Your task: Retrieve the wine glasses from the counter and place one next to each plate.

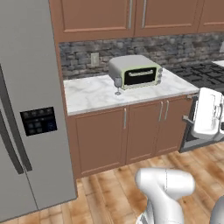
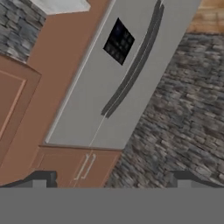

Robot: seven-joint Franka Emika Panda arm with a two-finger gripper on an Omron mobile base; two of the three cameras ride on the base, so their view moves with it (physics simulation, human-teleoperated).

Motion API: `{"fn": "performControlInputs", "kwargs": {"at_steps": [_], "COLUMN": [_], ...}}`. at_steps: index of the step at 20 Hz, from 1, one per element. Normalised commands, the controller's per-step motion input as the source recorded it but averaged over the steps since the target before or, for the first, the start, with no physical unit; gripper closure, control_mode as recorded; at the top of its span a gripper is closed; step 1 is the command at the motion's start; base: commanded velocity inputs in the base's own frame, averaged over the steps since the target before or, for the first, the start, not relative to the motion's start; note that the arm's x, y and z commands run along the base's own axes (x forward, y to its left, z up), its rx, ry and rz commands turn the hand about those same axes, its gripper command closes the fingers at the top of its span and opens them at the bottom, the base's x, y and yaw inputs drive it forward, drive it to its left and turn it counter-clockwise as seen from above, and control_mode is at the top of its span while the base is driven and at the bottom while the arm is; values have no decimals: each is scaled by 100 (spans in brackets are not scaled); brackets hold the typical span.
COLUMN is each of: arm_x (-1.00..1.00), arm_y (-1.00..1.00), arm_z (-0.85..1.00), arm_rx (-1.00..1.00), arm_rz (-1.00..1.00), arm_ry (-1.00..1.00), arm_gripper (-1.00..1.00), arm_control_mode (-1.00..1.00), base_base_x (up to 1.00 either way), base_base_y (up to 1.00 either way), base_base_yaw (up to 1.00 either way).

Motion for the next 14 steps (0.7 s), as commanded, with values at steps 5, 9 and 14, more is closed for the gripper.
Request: {"fn": "performControlInputs", "kwargs": {"at_steps": [5,9,14], "arm_x": [0,0,0], "arm_y": [0,0,0], "arm_z": [0,0,0], "arm_rx": [0,0,0], "arm_rz": [0,0,0], "arm_ry": [0,0,0], "arm_gripper": [-100,-100,-100], "arm_control_mode": [100,100,100], "base_base_x": [96,100,79], "base_base_y": [-43,-7,-2], "base_base_yaw": [8,5,3]}}
